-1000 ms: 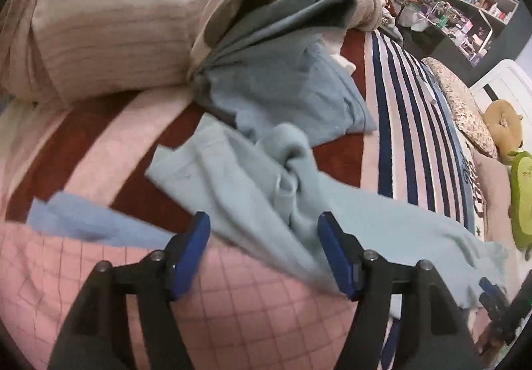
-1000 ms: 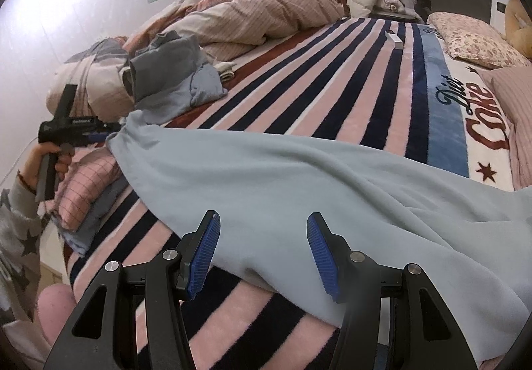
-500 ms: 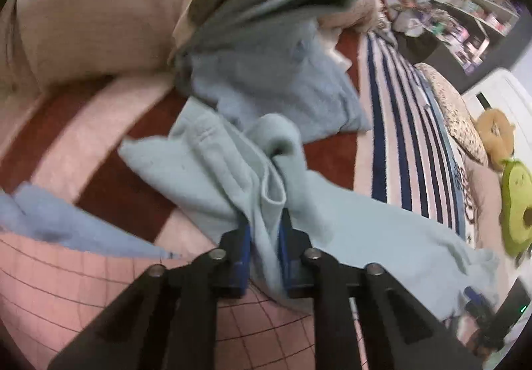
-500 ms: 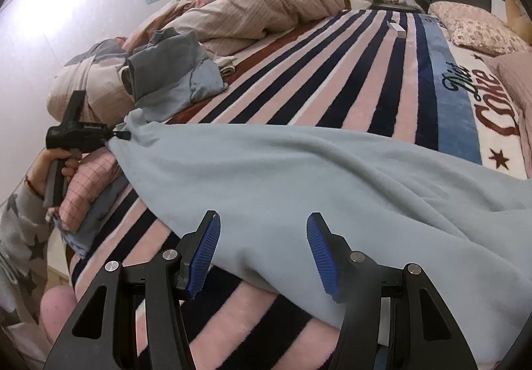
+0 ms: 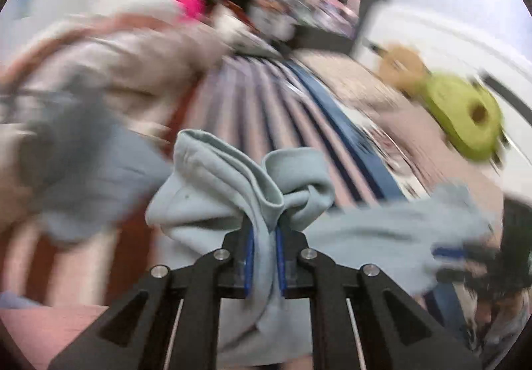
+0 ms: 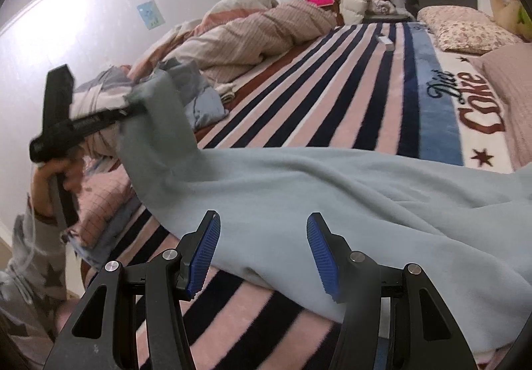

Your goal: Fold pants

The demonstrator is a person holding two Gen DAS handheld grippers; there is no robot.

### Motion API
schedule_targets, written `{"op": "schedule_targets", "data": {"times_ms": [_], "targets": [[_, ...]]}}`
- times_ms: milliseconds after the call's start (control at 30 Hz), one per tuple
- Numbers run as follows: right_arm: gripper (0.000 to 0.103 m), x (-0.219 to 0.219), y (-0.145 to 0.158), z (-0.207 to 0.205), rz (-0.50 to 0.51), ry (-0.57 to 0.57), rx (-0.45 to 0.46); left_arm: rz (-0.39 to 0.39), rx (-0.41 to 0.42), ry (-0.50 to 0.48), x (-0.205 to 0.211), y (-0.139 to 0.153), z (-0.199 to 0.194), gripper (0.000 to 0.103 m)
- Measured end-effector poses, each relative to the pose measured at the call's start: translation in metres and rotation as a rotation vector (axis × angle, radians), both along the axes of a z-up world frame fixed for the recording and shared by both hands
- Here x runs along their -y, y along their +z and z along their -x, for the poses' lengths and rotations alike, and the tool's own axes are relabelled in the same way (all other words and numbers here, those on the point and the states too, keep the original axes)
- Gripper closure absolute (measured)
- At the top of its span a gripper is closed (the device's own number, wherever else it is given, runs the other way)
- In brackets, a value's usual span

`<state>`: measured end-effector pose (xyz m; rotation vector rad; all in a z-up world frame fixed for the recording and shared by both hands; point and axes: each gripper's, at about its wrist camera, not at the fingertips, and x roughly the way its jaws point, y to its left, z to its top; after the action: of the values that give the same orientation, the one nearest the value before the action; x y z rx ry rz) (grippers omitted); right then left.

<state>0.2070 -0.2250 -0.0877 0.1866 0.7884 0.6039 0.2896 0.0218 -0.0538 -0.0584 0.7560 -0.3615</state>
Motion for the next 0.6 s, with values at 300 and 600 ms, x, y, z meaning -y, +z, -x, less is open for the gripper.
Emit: {"op": "schedule_targets", "data": {"times_ms": [300,600], "targets": [[0.052,0.038,-0.009,0.013,0.042,-0.096,-0.048,0.000,-0.179,-0.247,0.050,-0.058,0.018,0.039],[0.026,-0.018,-0.008,-0.016,0.019,0.003,-0.017,-0.055,-0.063,0.073,-0.034,-0.024,0.064,0.029]]}}
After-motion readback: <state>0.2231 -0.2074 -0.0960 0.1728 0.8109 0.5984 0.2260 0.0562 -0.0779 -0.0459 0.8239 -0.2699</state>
